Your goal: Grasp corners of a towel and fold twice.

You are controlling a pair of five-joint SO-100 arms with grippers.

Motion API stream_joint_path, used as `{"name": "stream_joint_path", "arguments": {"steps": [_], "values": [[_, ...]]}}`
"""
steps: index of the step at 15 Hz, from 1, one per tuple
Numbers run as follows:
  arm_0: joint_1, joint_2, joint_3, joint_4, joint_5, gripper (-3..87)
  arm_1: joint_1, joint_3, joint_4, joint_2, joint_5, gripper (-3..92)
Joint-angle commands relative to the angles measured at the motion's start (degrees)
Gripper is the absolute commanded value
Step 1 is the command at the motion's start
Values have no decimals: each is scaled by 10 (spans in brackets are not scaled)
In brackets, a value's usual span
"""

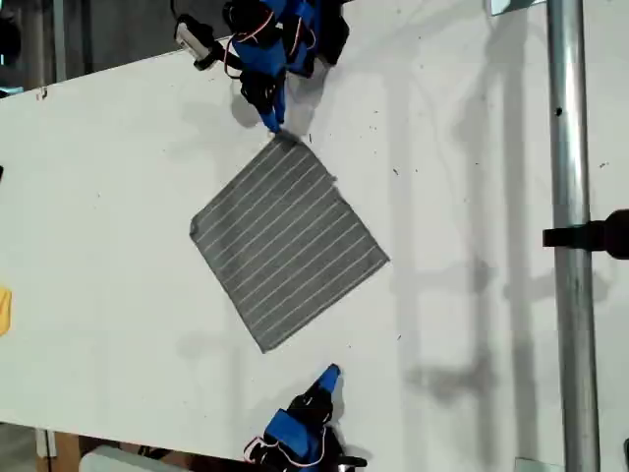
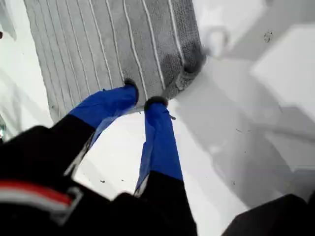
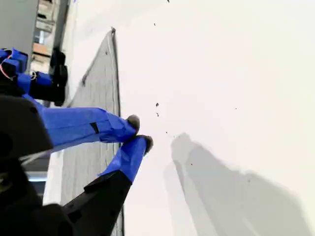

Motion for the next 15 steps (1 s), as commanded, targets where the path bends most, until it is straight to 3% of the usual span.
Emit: {"name": "stream_joint_path", "arguments": {"steps": [1, 11, 15], "values": [[-125, 2, 4, 1, -505, -28, -81, -29, 4, 2, 6, -3], [-127, 2, 3, -2, -520, -27, -90, -31, 3, 2, 7, -3], [-120, 1, -41, -13, -541, -29, -116, -117, 10, -43, -2, -3]]}}
